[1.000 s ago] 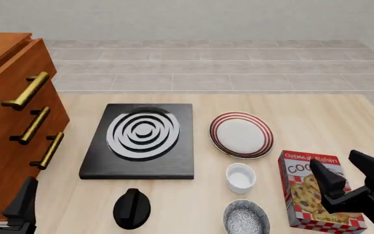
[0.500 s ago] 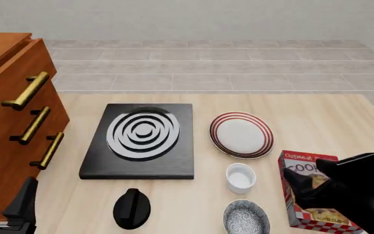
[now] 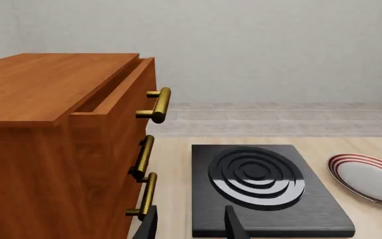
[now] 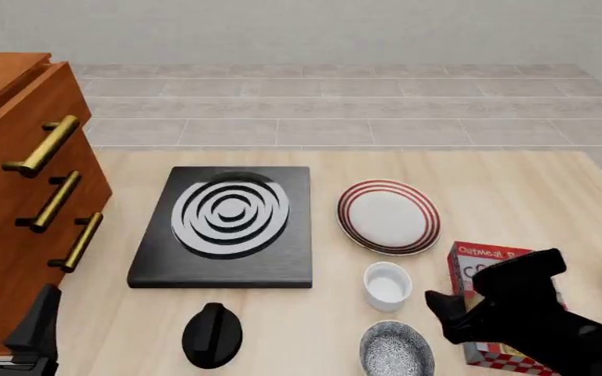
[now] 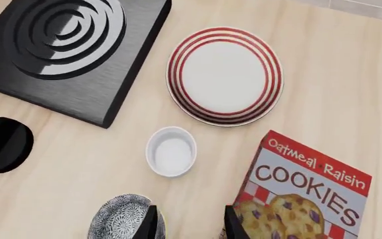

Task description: Pick the akita bowl next to the ramekin and place it on the plate.

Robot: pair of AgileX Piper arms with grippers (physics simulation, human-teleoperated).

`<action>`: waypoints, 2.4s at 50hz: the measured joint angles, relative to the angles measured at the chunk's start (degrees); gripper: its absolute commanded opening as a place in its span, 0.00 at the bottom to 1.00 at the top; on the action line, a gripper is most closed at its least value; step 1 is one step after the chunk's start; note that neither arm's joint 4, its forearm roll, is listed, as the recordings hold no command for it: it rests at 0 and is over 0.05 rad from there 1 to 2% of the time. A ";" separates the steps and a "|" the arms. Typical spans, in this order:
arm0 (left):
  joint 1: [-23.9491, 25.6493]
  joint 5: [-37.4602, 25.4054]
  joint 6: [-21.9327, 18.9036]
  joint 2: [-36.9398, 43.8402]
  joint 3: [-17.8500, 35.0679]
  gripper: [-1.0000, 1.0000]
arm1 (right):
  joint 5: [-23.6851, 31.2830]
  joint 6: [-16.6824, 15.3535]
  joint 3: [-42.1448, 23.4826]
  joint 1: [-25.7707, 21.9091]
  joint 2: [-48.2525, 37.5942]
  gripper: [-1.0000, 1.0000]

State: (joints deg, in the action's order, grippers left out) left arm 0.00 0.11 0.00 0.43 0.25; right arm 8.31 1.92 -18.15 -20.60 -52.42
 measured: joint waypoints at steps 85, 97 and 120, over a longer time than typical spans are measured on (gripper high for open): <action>0.00 0.00 0.00 0.00 0.00 1.00 | -9.79 3.10 5.49 -9.71 -13.92 1.00; 0.00 0.00 0.00 0.00 0.00 1.00 | -11.83 3.44 6.17 -10.18 -15.77 1.00; 0.00 0.00 0.00 0.00 0.00 1.00 | -16.92 4.95 8.00 -11.85 -20.13 1.00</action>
State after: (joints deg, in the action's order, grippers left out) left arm 0.00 0.11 0.00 0.43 0.25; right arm -8.61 6.87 -10.14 -32.45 -72.55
